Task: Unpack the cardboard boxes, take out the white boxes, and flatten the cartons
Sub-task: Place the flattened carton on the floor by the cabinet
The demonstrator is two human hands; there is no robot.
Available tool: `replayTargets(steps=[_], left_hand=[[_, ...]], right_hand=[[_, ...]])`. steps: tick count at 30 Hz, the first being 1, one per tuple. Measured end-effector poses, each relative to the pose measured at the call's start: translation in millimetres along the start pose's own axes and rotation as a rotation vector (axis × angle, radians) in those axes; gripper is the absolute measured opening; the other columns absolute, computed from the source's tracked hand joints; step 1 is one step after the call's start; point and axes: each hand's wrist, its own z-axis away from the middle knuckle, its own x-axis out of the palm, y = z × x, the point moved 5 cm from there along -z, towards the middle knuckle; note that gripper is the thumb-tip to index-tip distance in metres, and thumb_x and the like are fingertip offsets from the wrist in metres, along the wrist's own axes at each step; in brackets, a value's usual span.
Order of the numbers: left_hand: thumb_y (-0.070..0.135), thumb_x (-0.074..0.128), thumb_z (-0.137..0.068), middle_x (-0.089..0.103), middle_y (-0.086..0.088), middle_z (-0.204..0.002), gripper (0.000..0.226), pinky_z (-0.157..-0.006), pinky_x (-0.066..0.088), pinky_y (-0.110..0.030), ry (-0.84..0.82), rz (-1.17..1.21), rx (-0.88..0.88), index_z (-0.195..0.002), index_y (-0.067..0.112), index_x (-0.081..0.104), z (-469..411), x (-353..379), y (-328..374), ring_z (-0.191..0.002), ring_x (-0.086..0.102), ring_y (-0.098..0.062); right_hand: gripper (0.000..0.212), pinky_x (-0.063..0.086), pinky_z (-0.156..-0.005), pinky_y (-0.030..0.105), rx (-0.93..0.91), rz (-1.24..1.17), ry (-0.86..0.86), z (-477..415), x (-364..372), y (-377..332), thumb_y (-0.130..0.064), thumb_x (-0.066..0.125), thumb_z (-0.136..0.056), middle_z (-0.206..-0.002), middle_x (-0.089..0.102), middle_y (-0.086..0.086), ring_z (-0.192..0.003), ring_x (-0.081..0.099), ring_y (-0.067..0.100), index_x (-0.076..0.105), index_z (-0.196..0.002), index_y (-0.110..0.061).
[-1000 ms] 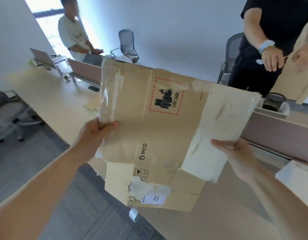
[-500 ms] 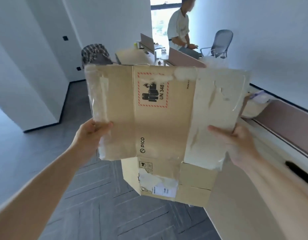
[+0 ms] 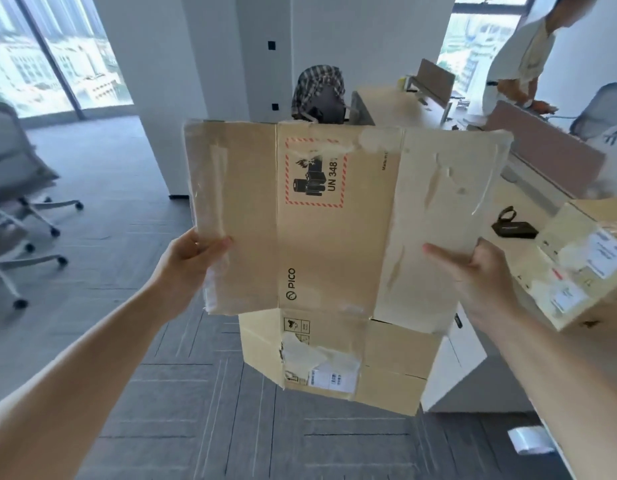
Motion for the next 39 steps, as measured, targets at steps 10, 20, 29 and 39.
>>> replayTargets(steps=[10, 20, 29, 39], left_hand=[[0.022, 0.072, -0.096, 0.079, -0.003, -0.111, 0.016, -0.092, 0.057, -0.040, 0.145, -0.084, 0.014, -0.105, 0.033, 0.080, -96.3, -150.9, -24.1, -0.102, 0.075, -0.022], [0.022, 0.080, -0.085, 0.078, -0.003, -0.087, 0.010, -0.067, 0.055, -0.023, 0.386, -0.161, -0.084, -0.077, 0.029, 0.079, -239.5, -280.9, -12.2, -0.074, 0.072, -0.012], [0.005, 0.073, -0.089, 0.074, 0.001, -0.074, 0.006, -0.062, 0.056, -0.019, 0.412, -0.075, -0.069, -0.090, 0.002, 0.068, -411.6, -395.4, -20.6, -0.064, 0.070, -0.011], [0.008, 0.072, -0.094, 0.074, -0.016, -0.110, 0.014, -0.106, 0.052, -0.053, 0.401, -0.057, -0.127, -0.108, 0.007, 0.071, -639.9, -497.4, -43.3, -0.108, 0.070, -0.038]], right_hand=[[0.019, 0.059, -0.067, 0.025, 0.036, -0.010, -0.166, -105.6, 192.5, 29.9, -0.022, 0.089, -0.078, -0.099, 0.081, -0.004, -0.090, 0.078, 0.015, 0.082, -0.091, -0.034], [0.027, 0.058, -0.086, 0.038, 0.066, -0.066, -0.325, -275.4, 392.2, 54.6, -0.022, 0.091, -0.075, -0.107, 0.080, -0.004, -0.100, 0.076, 0.016, 0.079, -0.099, -0.023], [0.048, 0.057, -0.080, 0.031, 0.011, -0.086, -0.374, -410.4, 567.3, 59.2, -0.039, 0.089, -0.063, -0.107, 0.080, -0.004, -0.100, 0.076, 0.015, 0.077, -0.106, -0.021], [0.039, 0.060, -0.075, 0.025, 0.007, -0.085, -0.371, -566.1, 724.8, 81.7, -0.031, 0.086, -0.076, -0.112, 0.079, -0.001, -0.104, 0.076, 0.017, 0.076, -0.112, -0.020]])
